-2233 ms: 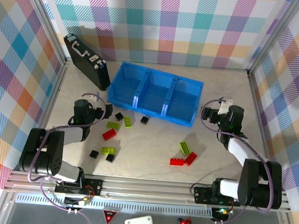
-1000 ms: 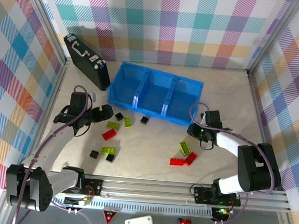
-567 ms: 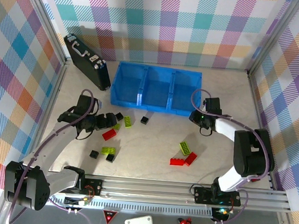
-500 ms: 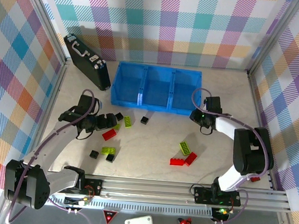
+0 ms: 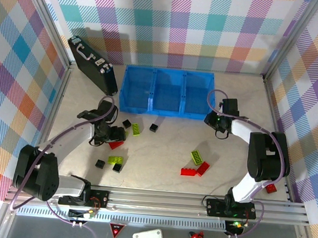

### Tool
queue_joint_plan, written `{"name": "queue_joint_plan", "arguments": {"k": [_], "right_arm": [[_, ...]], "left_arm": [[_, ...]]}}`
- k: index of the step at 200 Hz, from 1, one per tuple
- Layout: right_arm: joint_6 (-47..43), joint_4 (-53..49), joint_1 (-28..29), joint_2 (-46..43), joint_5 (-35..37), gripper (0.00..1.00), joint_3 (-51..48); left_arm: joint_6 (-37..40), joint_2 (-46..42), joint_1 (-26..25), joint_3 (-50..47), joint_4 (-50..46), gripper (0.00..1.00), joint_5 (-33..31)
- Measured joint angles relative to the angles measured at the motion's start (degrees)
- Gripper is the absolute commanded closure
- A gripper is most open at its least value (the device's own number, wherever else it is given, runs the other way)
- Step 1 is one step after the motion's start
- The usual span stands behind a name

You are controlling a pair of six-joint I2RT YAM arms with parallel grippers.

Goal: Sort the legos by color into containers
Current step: Move the container to the top-center of the table, then pick up the lego from the middle-left of the table.

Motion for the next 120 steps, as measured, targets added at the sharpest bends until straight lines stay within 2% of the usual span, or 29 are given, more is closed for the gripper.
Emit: {"name": "queue_joint_plan", "arguments": {"k": [42, 58, 120], "right_arm": [[0.1, -1.9, 0.0, -5.1, -2.7, 0.68, -3.0], [0.0, -3.0, 0.0, -9.3, -3.1, 0.67, -5.0], [-1.2, -10.0, 0.0, -22.9, -3.8, 0.64, -9.5]], "left_arm": [[-1.9, 5.6, 0.0, 2.4, -1.2, 0.14, -2.7], [-5.0, 6.8, 0.0, 2.7, -1.1, 0.09, -3.7], [-19.1, 7.3, -0.1, 2.8, -1.0, 0.06, -5.0]]}}
